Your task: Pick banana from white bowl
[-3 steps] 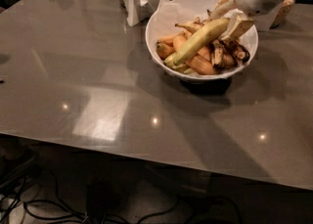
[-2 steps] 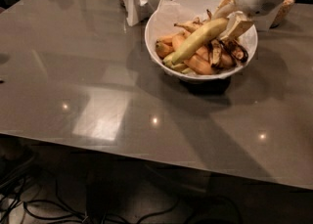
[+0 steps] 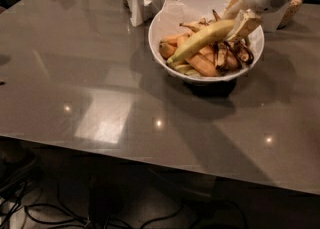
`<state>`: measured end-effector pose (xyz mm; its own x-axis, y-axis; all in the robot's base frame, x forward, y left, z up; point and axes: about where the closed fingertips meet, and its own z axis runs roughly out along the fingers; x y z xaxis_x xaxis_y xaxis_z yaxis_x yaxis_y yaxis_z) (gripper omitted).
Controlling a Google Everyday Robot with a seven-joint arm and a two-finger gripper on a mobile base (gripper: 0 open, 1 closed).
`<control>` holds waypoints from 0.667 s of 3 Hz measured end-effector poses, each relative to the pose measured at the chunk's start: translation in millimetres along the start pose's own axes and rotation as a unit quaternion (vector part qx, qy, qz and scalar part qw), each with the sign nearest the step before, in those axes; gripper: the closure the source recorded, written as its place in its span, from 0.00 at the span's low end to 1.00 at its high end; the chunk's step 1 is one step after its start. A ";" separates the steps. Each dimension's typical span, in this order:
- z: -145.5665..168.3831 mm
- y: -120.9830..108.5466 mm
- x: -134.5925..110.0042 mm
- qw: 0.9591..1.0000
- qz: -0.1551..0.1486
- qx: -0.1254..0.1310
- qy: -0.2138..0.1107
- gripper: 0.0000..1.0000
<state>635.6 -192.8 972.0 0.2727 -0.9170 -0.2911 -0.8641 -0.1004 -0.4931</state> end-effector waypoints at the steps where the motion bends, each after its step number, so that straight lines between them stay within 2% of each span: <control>1: -20.9 -3.9 4.8 1.000 0.012 0.016 0.010 1.00; 2: -44.4 -8.1 8.6 0.999 0.027 0.033 0.010 1.00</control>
Offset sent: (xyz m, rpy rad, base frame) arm -0.0177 -0.0443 0.0690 0.0455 -0.0719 -0.1204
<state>626.2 -217.0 1009.8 0.2178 -0.9283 -0.3015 -0.8471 -0.0264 -0.5307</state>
